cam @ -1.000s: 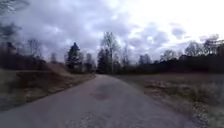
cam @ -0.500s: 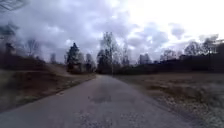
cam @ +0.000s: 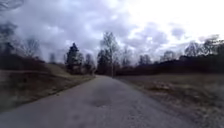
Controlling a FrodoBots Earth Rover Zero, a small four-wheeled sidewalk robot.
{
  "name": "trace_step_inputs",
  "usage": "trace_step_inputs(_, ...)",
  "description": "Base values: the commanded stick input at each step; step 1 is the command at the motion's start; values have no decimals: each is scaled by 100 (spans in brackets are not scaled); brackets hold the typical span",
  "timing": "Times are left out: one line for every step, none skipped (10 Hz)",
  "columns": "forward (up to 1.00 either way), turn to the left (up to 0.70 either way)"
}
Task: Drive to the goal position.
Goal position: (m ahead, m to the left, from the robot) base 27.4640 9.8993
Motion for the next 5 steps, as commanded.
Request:
trace_step_inputs(50,0)
trace_step_inputs(50,0)
trace_step_inputs(50,0)
trace_step_inputs(50,0)
trace_step_inputs(50,0)
